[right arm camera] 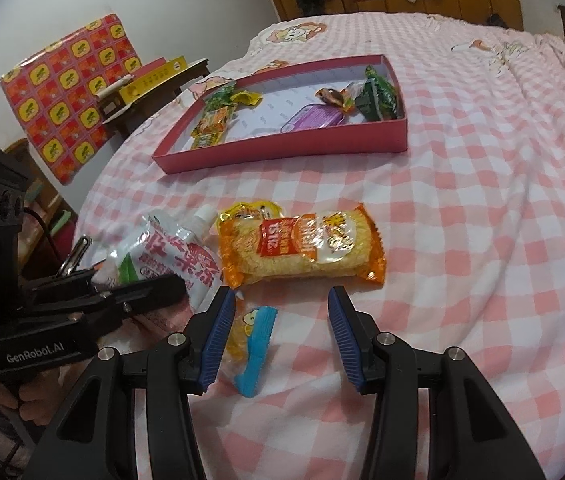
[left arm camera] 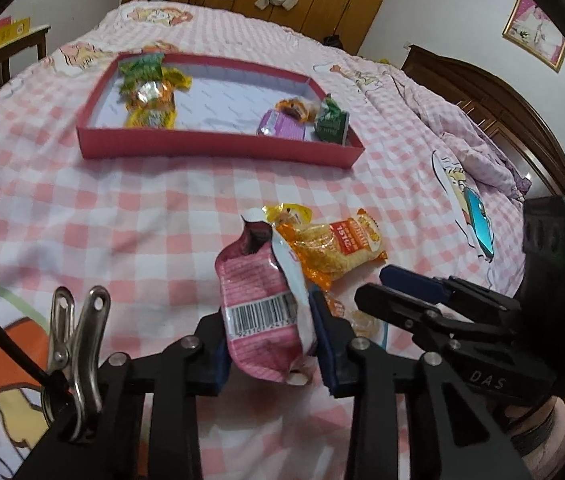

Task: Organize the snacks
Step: 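Close the left tool on the pink drink pouch while the right tool grasps the blue-wrapped candy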

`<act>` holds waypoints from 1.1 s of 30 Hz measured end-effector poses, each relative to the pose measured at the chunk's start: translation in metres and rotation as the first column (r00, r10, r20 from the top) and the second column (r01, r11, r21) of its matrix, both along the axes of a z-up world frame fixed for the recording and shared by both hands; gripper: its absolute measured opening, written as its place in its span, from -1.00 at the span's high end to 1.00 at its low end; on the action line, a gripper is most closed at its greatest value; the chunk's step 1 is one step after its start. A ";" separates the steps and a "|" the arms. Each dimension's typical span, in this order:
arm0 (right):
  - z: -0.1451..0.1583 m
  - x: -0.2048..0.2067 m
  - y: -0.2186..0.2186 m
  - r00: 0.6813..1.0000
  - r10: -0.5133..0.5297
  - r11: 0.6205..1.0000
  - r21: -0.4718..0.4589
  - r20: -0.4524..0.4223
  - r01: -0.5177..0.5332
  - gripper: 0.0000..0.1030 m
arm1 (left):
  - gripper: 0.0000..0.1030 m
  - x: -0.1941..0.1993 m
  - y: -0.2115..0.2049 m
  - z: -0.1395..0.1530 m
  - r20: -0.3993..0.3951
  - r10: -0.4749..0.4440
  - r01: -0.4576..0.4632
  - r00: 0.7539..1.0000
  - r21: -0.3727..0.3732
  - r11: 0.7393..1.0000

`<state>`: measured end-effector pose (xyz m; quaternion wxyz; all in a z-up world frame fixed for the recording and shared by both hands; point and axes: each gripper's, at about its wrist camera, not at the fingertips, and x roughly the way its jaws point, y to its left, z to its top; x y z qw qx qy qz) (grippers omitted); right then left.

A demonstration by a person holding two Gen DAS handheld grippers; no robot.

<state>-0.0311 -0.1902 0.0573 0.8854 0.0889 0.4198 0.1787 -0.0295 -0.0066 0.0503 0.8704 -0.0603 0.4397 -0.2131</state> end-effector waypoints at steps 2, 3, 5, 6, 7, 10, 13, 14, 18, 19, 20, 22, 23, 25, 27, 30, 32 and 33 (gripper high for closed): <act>-0.002 0.000 0.001 1.000 0.013 1.000 0.018 -0.016 -0.013 0.04 | 0.33 -0.002 0.005 0.004 0.011 0.003 -0.003 1.000 0.001 1.000; -0.003 0.000 0.001 1.000 0.017 1.000 0.025 -0.021 -0.016 0.04 | 0.34 -0.003 0.007 0.005 0.015 0.008 -0.008 1.000 0.003 1.000; -0.005 0.000 0.002 0.999 0.032 0.998 0.049 -0.034 -0.030 0.04 | 0.34 -0.004 0.011 0.008 0.025 0.023 -0.024 0.999 0.009 1.000; -0.006 0.000 0.003 0.998 0.041 0.997 0.062 -0.039 -0.039 0.03 | 0.34 -0.005 0.014 0.009 0.033 0.035 -0.036 0.999 0.016 0.999; -0.006 0.000 0.004 0.998 0.048 0.996 0.072 -0.041 -0.045 0.03 | 0.34 -0.005 0.017 0.011 0.044 0.049 -0.050 0.998 0.021 0.999; -0.006 0.000 0.011 0.997 0.070 0.995 0.079 -0.042 -0.067 0.01 | 0.35 -0.005 0.025 0.015 0.054 0.068 -0.069 0.996 0.013 0.998; -0.005 -0.002 0.016 0.995 0.092 0.993 0.073 -0.038 -0.089 0.01 | 0.35 -0.004 0.029 0.015 0.052 0.080 -0.081 0.995 0.012 0.997; -0.004 -0.003 0.018 0.994 0.100 0.993 0.072 -0.036 -0.097 0.01 | 0.35 -0.004 0.029 0.014 0.050 0.084 -0.084 0.995 0.010 0.996; -0.001 -0.007 0.019 0.992 0.126 0.990 0.072 -0.025 -0.124 0.01 | 0.36 -0.003 0.034 0.016 0.051 0.096 -0.096 0.994 -0.004 0.995; -0.001 -0.008 0.020 0.991 0.135 0.988 0.075 -0.023 -0.133 0.01 | 0.36 -0.003 0.034 0.016 0.053 0.097 -0.097 0.994 -0.007 0.995; -0.002 -0.008 0.020 0.989 0.143 0.987 0.078 -0.023 -0.141 0.01 | 0.36 -0.003 0.034 0.017 0.055 0.098 -0.098 0.994 -0.007 0.995; -0.003 -0.008 0.022 0.987 0.159 0.984 0.085 -0.028 -0.156 0.01 | 0.36 -0.003 0.036 0.018 0.057 0.105 -0.104 0.993 -0.012 0.994; -0.004 -0.008 0.024 0.985 0.170 0.982 0.089 -0.032 -0.167 0.01 | 0.36 -0.003 0.037 0.019 0.057 0.108 -0.107 0.993 -0.014 0.994; -0.005 -0.008 0.027 0.981 0.190 0.978 0.094 -0.033 -0.186 0.01 | 0.36 -0.002 0.039 0.020 0.058 0.112 -0.111 0.992 -0.017 0.994; -0.006 -0.007 0.031 0.977 0.208 0.974 0.095 -0.034 -0.204 0.01 | 0.36 -0.001 0.039 0.021 0.060 0.115 -0.114 0.992 -0.019 0.993; -0.008 -0.005 0.035 0.974 0.226 0.971 0.093 -0.031 -0.223 0.01 | 0.36 0.001 0.040 0.023 0.066 0.115 -0.115 0.991 -0.016 0.993; -0.008 -0.006 0.037 0.970 0.244 0.966 0.096 -0.022 -0.241 0.23 | 0.36 0.002 0.041 0.024 0.069 0.118 -0.117 0.991 -0.014 0.993; -0.008 -0.006 0.039 0.967 0.256 0.962 0.099 -0.014 -0.253 0.38 | 0.36 0.003 0.041 0.025 0.071 0.119 -0.118 0.990 -0.015 0.993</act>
